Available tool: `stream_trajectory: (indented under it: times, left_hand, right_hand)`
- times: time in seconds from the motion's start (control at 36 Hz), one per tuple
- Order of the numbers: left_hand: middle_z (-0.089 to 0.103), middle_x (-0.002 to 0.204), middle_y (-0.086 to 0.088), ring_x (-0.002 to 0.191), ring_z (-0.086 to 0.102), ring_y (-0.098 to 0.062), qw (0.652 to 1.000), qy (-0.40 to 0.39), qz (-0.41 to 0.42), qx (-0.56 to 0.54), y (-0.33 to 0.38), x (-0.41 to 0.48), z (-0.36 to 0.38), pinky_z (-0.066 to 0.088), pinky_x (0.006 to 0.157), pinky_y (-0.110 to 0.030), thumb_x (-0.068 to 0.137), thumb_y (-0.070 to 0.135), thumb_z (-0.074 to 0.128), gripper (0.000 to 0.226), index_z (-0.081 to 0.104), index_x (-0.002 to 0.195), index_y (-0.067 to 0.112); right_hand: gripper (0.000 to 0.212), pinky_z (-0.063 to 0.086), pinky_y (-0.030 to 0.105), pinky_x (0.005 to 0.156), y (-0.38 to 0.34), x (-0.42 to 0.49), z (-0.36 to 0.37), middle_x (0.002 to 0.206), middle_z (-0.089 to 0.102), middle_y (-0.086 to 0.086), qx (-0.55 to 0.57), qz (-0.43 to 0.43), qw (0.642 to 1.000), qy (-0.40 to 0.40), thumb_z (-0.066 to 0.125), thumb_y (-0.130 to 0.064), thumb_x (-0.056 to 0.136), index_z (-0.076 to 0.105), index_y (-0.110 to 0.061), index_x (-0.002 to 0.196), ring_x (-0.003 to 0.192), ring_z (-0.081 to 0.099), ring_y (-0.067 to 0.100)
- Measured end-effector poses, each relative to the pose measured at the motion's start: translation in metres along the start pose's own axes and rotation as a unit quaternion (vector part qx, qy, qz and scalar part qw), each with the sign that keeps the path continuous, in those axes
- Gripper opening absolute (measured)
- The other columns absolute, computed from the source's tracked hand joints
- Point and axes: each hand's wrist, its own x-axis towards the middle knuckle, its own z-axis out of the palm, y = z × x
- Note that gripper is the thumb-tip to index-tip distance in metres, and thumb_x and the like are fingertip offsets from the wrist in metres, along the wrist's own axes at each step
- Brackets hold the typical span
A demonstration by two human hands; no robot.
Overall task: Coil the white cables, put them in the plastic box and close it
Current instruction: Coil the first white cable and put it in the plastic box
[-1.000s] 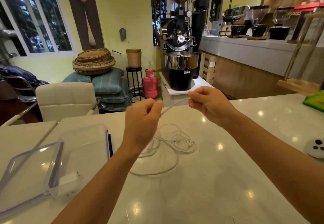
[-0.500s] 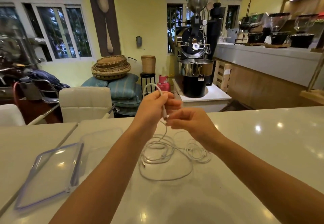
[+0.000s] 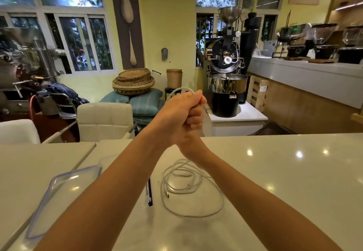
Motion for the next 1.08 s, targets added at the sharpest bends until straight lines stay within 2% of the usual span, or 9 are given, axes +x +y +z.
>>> stream_trajectory:
  times: [0.06, 0.14, 0.22, 0.33, 0.44, 0.61, 0.69, 0.83, 1.08]
  left_hand:
    - [0.03, 0.037, 0.01, 0.033, 0.025, -0.005, 0.999, 0.005, 0.011, 0.042, 0.007, 0.001, -0.009, 0.023, 0.037, -0.017, 0.099, 0.024, 0.028, 0.039, 0.044, 0.065, 0.014]
    - [0.032, 0.036, 0.009, 0.034, 0.026, -0.006, 0.996, 0.031, 0.018, 0.088, 0.013, 0.005, -0.026, 0.022, 0.039, -0.019, 0.1, 0.023, 0.028, 0.04, 0.043, 0.064, 0.013]
    - [0.042, 0.039, 0.008, 0.037, 0.037, -0.007, 0.986, 0.059, 0.027, 0.156, 0.014, 0.009, -0.043, 0.029, 0.044, -0.02, 0.099, 0.018, 0.03, 0.038, 0.048, 0.066, 0.012]
    - [0.051, 0.058, -0.003, 0.041, 0.052, -0.004, 0.971, 0.078, 0.039, 0.224, 0.01, 0.013, -0.053, 0.044, 0.047, -0.015, 0.098, 0.01, 0.033, 0.034, 0.054, 0.07, 0.009]
    - [0.055, 0.064, -0.004, 0.045, 0.057, 0.002, 0.968, 0.047, 0.016, 0.247, 0.0, 0.013, -0.058, 0.049, 0.051, -0.009, 0.097, 0.008, 0.035, 0.033, 0.057, 0.073, 0.008]
    - [0.058, 0.063, -0.003, 0.044, 0.055, 0.005, 0.952, -0.026, -0.008, 0.304, -0.008, 0.003, -0.055, 0.043, 0.047, -0.006, 0.095, 0.009, 0.038, 0.032, 0.06, 0.072, 0.009]
    - [0.056, 0.052, 0.001, 0.038, 0.05, 0.001, 0.963, -0.056, -0.02, 0.264, -0.012, -0.002, -0.05, 0.035, 0.04, -0.008, 0.097, 0.009, 0.034, 0.034, 0.058, 0.073, 0.007]
    - [0.047, 0.047, 0.005, 0.044, 0.043, -0.008, 0.99, -0.092, -0.03, 0.101, -0.018, -0.004, -0.051, 0.036, 0.049, -0.019, 0.098, 0.014, 0.026, 0.039, 0.056, 0.074, 0.004]
    - [0.046, 0.051, 0.002, 0.044, 0.044, -0.009, 0.977, -0.2, -0.07, -0.012, -0.014, -0.007, -0.05, 0.042, 0.049, -0.018, 0.088, 0.018, 0.036, 0.032, 0.06, 0.069, 0.01]
  right_hand:
    - [0.016, 0.046, 0.012, 0.049, 0.004, -0.004, 0.005, 0.065, 0.054, 0.003, 0.026, 0.056, 0.997, -0.046, 0.04, 0.005, 0.091, 0.055, 0.0, 0.088, 0.043, 0.053, 0.001]
    - [0.016, 0.042, 0.012, 0.044, 0.009, -0.014, 0.004, 0.065, 0.057, -0.004, -0.003, 0.106, 0.992, -0.068, 0.044, -0.013, 0.093, 0.048, -0.025, 0.085, 0.039, 0.048, 0.001]
    - [0.01, 0.038, 0.006, 0.049, 0.007, -0.026, -0.005, 0.067, 0.054, -0.009, -0.096, 0.087, 0.988, -0.079, 0.046, -0.015, 0.092, 0.054, -0.018, 0.095, 0.047, 0.051, -0.004]
    - [0.02, 0.041, 0.006, 0.056, -0.008, -0.033, -0.021, 0.068, 0.05, -0.017, -0.162, 0.029, 0.982, -0.089, 0.049, -0.018, 0.091, 0.064, -0.01, 0.103, 0.06, 0.049, -0.001]
    - [0.016, 0.038, 0.009, 0.056, -0.028, -0.03, -0.038, 0.06, 0.049, -0.017, -0.216, -0.035, 0.973, -0.075, 0.055, -0.023, 0.088, 0.068, -0.015, 0.092, 0.055, 0.048, -0.003]
    - [0.007, 0.044, 0.009, 0.058, -0.043, -0.006, -0.067, 0.058, 0.053, -0.015, -0.247, -0.11, 0.963, -0.02, 0.065, -0.025, 0.075, 0.067, -0.021, 0.069, 0.061, 0.054, -0.005]
    - [0.02, 0.047, 0.007, 0.059, -0.048, 0.01, -0.08, 0.06, 0.056, -0.013, -0.231, -0.127, 0.965, -0.009, 0.069, -0.022, 0.07, 0.056, -0.033, 0.062, 0.057, 0.056, -0.007]
    - [0.019, 0.047, 0.003, 0.06, -0.055, 0.029, -0.095, 0.064, 0.059, -0.01, -0.182, -0.122, 0.975, -0.028, 0.07, -0.013, 0.07, 0.059, -0.027, 0.063, 0.057, 0.058, -0.01]
    - [0.021, 0.046, 0.005, 0.054, -0.039, 0.043, -0.099, 0.051, 0.065, -0.018, -0.037, -0.087, 0.995, -0.016, 0.065, -0.002, 0.075, 0.061, -0.02, 0.064, 0.051, 0.058, -0.006]
